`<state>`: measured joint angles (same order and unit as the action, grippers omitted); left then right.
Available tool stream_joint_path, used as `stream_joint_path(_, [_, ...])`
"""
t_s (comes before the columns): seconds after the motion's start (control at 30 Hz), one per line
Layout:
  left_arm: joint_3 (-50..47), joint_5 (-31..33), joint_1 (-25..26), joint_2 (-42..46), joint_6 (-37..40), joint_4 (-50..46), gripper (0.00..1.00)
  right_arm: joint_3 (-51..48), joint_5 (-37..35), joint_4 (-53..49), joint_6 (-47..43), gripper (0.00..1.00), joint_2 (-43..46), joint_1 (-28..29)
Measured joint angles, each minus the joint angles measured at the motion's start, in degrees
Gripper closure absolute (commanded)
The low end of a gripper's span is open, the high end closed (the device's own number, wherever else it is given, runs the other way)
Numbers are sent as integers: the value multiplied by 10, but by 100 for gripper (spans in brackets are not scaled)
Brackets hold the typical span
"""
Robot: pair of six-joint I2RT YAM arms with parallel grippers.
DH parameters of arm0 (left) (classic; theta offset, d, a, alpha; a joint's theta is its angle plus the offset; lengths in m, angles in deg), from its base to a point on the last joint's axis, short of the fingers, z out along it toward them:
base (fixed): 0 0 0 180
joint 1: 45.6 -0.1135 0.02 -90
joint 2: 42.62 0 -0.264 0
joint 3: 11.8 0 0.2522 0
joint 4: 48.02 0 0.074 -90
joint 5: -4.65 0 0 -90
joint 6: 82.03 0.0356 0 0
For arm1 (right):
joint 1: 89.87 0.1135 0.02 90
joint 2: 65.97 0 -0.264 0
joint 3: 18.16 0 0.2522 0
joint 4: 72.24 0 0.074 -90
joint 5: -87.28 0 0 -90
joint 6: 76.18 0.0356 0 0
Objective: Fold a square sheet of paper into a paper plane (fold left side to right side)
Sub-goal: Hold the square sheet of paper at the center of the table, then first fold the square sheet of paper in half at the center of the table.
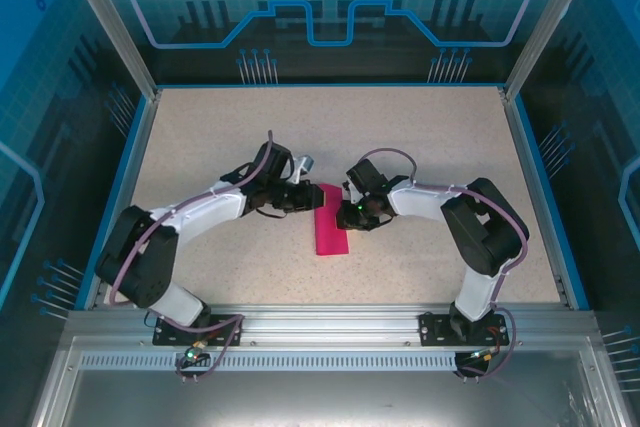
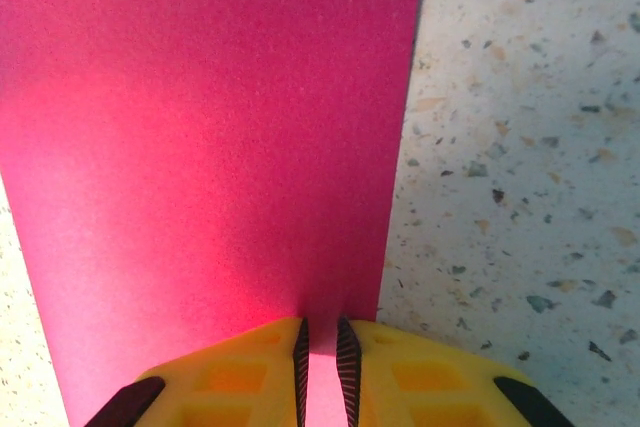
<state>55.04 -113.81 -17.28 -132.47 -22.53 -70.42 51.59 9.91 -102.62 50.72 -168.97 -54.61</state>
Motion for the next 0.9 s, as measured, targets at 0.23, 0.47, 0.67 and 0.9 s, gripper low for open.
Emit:
stream_joint_path(0.23, [0, -23, 7, -84, -7, 18, 78, 3, -1, -5, -2, 80, -2, 0])
stream_joint_path(0.47, [0, -4, 7, -129, -10, 22, 79, 4, -2, -6, -7, 80, -2, 1])
stream_joint_path(0.67, [-9, 15, 2, -131, -8, 21, 80, 7, -2, -9, -10, 80, -4, 1])
stream_joint_path(0.9, [-26, 18, -16, -131, 5, 23, 79, 8, -2, -12, -14, 80, -5, 1])
